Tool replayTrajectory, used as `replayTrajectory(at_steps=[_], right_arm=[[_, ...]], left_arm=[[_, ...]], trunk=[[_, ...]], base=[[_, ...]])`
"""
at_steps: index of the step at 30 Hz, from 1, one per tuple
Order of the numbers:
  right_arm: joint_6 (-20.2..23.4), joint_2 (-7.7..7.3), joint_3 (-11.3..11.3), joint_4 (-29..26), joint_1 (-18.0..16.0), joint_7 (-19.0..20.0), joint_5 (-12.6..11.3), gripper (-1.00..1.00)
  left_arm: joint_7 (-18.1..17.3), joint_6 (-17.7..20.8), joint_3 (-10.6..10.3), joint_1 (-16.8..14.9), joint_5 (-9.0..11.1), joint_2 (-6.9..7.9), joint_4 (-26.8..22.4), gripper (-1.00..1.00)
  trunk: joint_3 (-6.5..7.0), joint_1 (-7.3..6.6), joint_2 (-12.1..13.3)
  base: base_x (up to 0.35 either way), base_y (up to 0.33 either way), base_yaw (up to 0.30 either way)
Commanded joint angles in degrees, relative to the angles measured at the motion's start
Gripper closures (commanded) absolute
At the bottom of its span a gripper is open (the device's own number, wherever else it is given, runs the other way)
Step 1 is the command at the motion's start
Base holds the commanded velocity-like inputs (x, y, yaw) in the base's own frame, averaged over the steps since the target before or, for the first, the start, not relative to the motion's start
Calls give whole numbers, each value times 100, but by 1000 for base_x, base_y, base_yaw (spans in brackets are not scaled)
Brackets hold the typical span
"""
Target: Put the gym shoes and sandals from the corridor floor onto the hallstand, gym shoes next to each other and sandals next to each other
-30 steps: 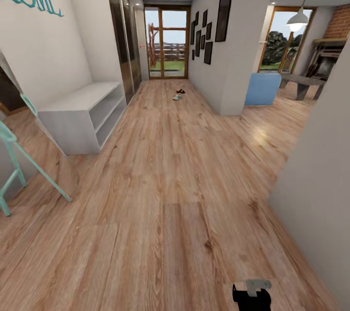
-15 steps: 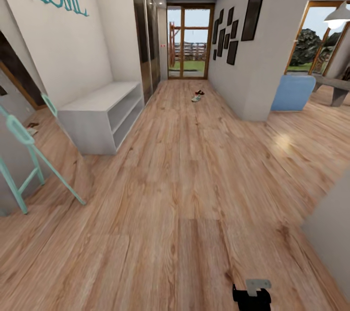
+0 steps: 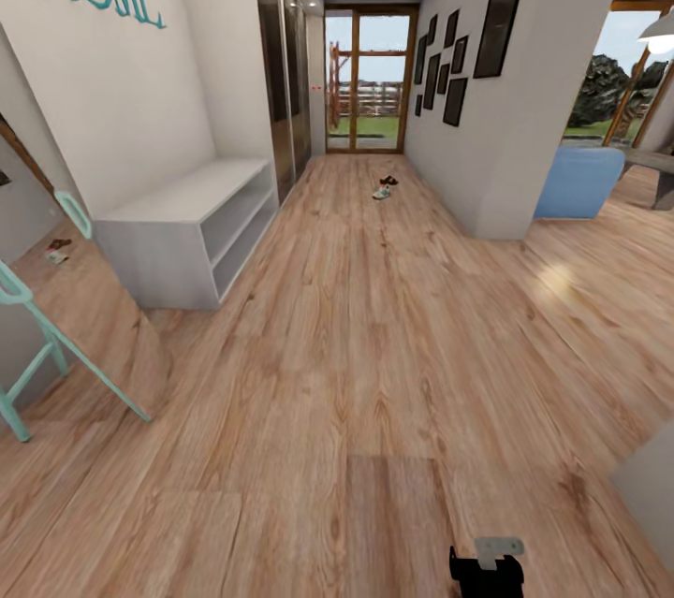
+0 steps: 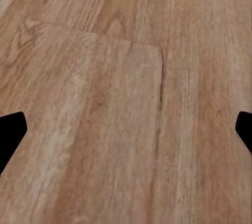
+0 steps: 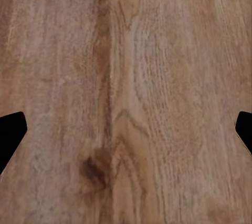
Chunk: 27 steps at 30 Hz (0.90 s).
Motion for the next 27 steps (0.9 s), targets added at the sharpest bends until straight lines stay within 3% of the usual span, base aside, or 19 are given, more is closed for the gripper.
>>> replayTrajectory(at_steps=[1, 27], right_arm=[[-6, 0, 0, 6, -3, -37, 49, -100], [-13, -32, -5, 24, 1, -45, 49, -100]], left_arm=[[-56, 2, 9, -4, 56, 1, 7, -100], [-49, 2, 14, -5, 56, 5, 8, -100]], trunk=[[-5, 2, -2], [-5, 2, -2]], base=[[337, 0, 1], [338, 0, 0]])
